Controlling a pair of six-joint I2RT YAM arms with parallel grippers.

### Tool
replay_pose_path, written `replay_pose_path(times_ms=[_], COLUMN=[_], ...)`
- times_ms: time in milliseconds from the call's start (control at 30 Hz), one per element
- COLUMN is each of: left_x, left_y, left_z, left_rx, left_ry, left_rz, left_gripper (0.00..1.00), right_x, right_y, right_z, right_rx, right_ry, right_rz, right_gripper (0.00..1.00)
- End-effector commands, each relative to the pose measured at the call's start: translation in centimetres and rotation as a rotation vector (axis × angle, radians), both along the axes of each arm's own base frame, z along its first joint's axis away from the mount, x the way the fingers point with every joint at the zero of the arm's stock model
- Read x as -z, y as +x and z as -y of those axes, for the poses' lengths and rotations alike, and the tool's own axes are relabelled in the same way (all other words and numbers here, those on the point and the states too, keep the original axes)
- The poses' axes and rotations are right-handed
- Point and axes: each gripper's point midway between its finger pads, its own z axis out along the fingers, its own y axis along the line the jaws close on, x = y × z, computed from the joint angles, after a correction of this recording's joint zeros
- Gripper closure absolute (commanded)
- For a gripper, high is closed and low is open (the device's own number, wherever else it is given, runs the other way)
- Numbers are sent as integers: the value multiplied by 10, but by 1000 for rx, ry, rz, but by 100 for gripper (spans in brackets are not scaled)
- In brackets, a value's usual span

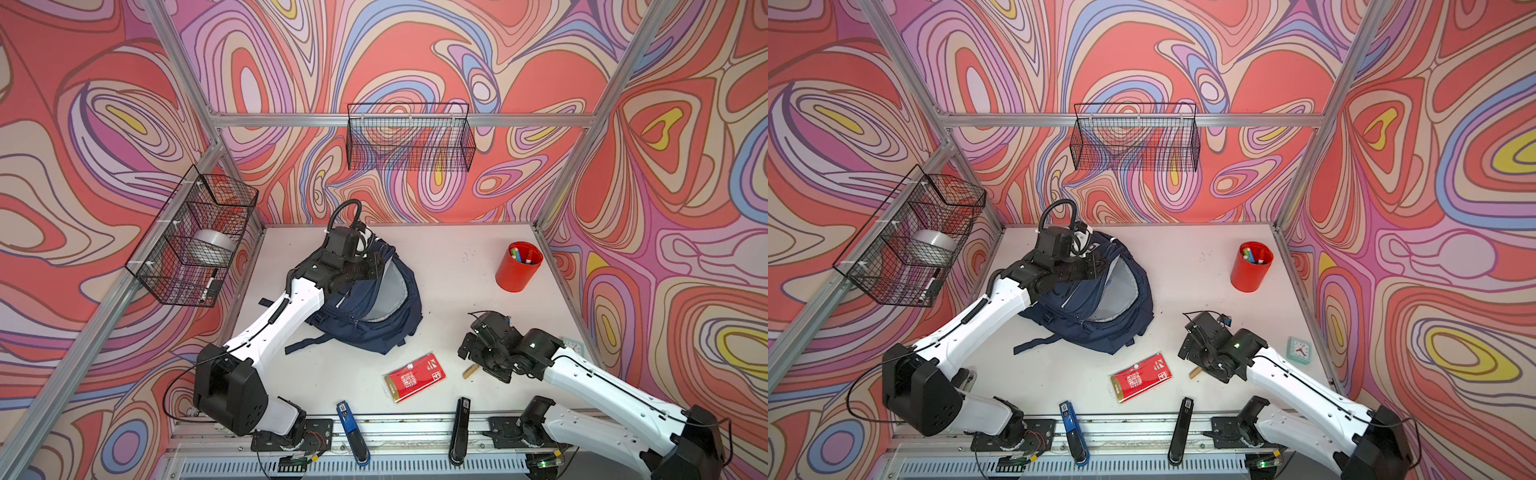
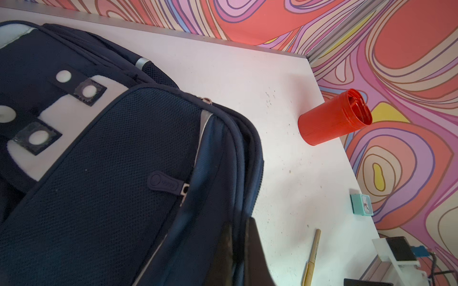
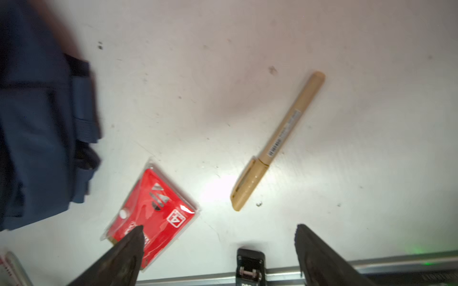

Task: Pack books, pencil case, and school supplies into a backpack
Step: Pick up the pen from the bottom-right of the table.

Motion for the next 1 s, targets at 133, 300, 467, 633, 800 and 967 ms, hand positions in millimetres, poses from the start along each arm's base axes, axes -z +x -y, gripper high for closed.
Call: replay_pose_path(times_ms=[133, 300, 467, 633, 800, 967], left_x=[-28, -33, -33, -33, -36, -35], left_y=[-8, -7, -6, -6, -6, -6], left_z=[4, 3, 5, 2, 2, 0], left_rx=[9, 0, 8, -8, -5, -14], left_ry=[-83, -93, -84, -91, -90, -88], left_rz=[71, 95, 77, 91, 93, 98], left_gripper=[100, 100, 100, 100, 100, 100], right_x=[23, 38, 52, 63, 71, 72], right_y=[4, 13, 16, 25, 28, 39], right_z=[6, 6, 9, 10, 9, 6], right_rx=[49, 33, 32, 35, -5, -56], right_ry=[-22, -47, -39, -37, -66, -106], right_rz=[-40, -75, -109, -111, -134, -137], right_gripper=[19, 26, 30, 44, 55, 65])
